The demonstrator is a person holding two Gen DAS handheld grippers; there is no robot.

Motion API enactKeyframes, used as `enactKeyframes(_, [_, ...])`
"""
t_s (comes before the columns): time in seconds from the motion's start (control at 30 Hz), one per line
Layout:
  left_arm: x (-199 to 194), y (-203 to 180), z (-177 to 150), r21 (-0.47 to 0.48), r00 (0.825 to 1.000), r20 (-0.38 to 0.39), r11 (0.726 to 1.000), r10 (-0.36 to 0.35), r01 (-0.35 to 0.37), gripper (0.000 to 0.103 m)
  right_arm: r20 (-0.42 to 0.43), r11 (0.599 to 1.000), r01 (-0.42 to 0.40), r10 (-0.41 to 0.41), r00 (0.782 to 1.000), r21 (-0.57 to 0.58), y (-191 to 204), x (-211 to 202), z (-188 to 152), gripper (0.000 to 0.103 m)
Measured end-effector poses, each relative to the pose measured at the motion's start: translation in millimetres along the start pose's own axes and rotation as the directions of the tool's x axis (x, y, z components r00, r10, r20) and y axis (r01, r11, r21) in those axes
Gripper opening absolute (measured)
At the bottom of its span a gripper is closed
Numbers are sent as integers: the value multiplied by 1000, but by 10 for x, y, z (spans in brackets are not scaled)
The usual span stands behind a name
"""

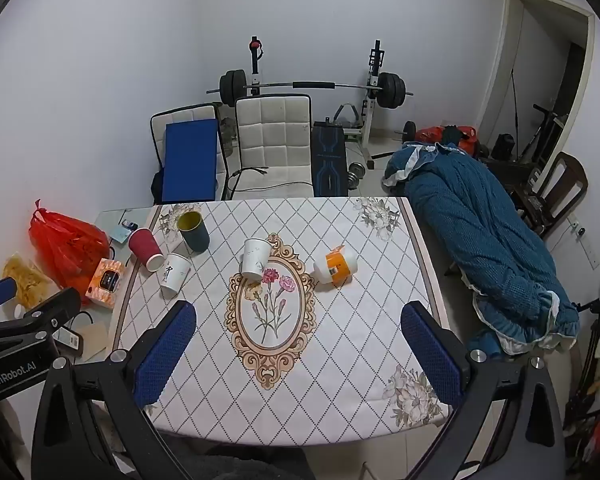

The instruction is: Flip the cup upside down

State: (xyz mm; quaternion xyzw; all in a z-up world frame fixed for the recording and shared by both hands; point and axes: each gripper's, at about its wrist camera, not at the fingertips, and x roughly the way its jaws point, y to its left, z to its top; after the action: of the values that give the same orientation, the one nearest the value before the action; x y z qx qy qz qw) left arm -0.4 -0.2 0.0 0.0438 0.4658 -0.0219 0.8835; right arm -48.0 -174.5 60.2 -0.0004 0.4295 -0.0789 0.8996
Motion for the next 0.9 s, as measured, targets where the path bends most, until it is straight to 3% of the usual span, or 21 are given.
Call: enactKeyframes(0.9, [-35,-16,61,-5,1000,1,1000,-7,7,103,7,1000,2,-2,1000,0,5,2,-47,103])
